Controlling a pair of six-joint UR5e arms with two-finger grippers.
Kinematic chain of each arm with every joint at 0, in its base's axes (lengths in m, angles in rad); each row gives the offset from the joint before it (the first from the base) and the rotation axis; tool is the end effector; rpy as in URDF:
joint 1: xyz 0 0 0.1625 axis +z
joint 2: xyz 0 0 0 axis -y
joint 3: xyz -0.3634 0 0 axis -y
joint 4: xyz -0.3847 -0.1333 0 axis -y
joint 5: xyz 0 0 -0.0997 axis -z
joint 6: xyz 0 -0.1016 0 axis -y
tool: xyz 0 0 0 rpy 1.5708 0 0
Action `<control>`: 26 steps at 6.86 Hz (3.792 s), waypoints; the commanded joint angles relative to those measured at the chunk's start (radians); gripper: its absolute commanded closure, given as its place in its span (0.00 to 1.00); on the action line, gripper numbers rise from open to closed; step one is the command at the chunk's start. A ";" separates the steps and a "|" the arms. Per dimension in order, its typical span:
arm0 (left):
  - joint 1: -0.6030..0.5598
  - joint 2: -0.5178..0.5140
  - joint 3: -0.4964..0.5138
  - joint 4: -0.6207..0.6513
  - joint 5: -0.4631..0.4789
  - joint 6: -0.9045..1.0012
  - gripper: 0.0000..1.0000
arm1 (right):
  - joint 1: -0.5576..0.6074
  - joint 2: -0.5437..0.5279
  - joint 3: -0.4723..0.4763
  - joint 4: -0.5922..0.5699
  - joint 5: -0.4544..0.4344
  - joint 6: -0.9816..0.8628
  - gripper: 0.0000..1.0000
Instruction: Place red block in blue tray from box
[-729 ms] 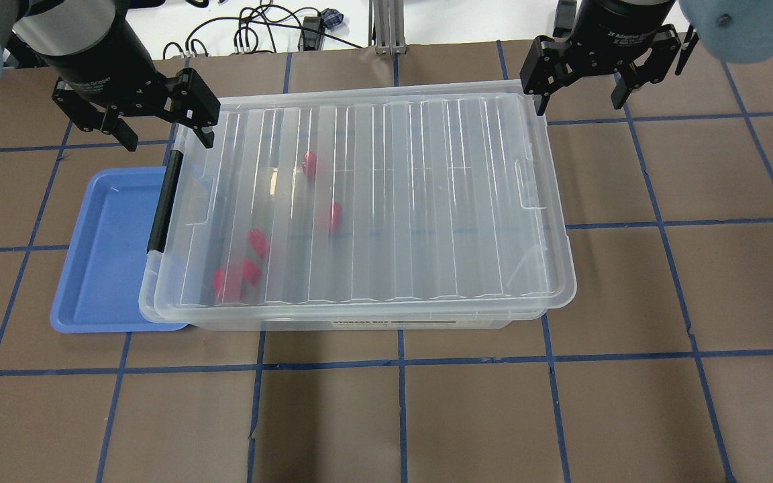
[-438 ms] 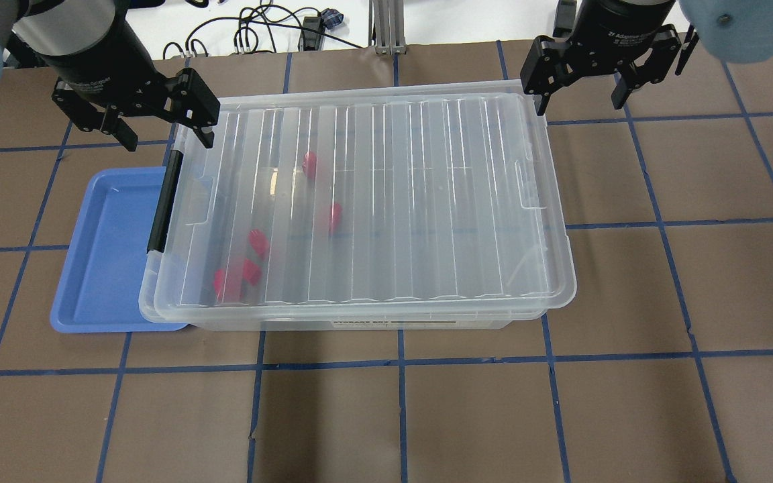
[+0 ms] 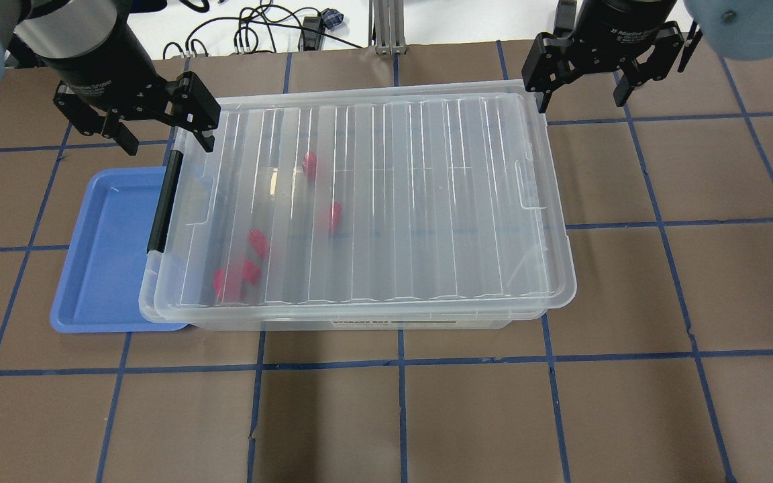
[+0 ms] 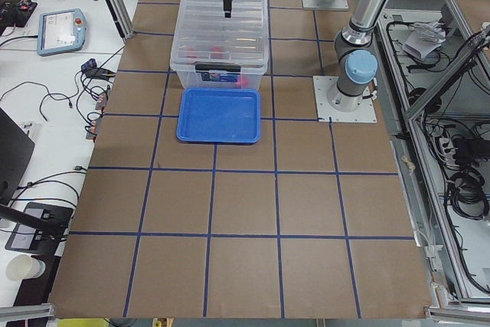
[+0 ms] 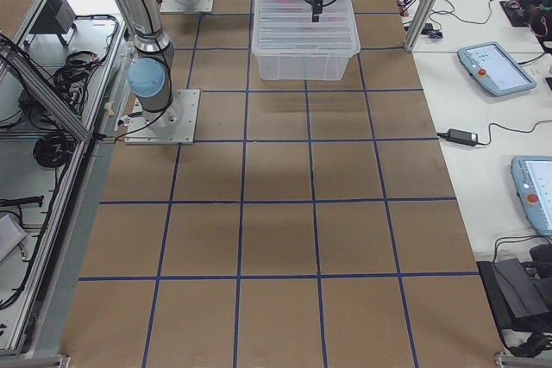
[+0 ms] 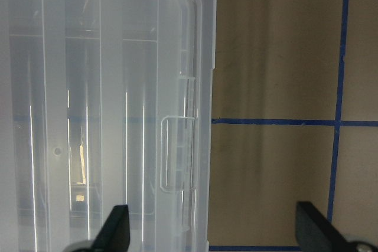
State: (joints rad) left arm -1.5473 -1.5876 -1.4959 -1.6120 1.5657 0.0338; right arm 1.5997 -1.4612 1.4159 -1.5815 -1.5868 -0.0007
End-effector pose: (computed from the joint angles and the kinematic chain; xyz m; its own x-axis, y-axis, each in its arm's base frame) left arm -0.1222 -0.4946 0.4483 -0.9999 0.0104 0.0045 0.0103 0.9998 -0.0171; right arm 0.1469 -0.5253 0.4453 -0.9995 -0.0287 0.0160 -0.0296 0.9980 -0.0560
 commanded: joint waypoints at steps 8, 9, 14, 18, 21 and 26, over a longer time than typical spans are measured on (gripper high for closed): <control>0.000 -0.003 -0.001 0.000 -0.001 0.000 0.00 | -0.056 0.027 0.403 -0.417 -0.005 -0.047 0.00; -0.002 0.000 -0.001 0.000 -0.001 0.000 0.00 | -0.056 0.028 0.397 -0.419 -0.002 -0.051 0.00; -0.002 0.000 -0.006 0.000 -0.003 0.000 0.00 | -0.138 0.030 0.405 -0.414 -0.028 -0.076 0.00; 0.000 0.001 -0.006 0.000 -0.001 -0.002 0.00 | -0.185 0.028 0.400 -0.414 -0.090 -0.105 0.00; -0.002 -0.002 -0.007 0.000 -0.003 -0.002 0.00 | -0.216 0.024 0.397 -0.414 -0.091 -0.113 0.00; -0.002 -0.003 -0.006 0.000 -0.003 -0.002 0.00 | -0.274 0.024 0.385 -0.390 -0.101 -0.146 0.00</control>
State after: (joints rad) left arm -1.5489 -1.5885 -1.5031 -1.6122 1.5642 0.0326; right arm 1.3424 -1.4373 1.8031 -1.9769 -1.6877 -0.1358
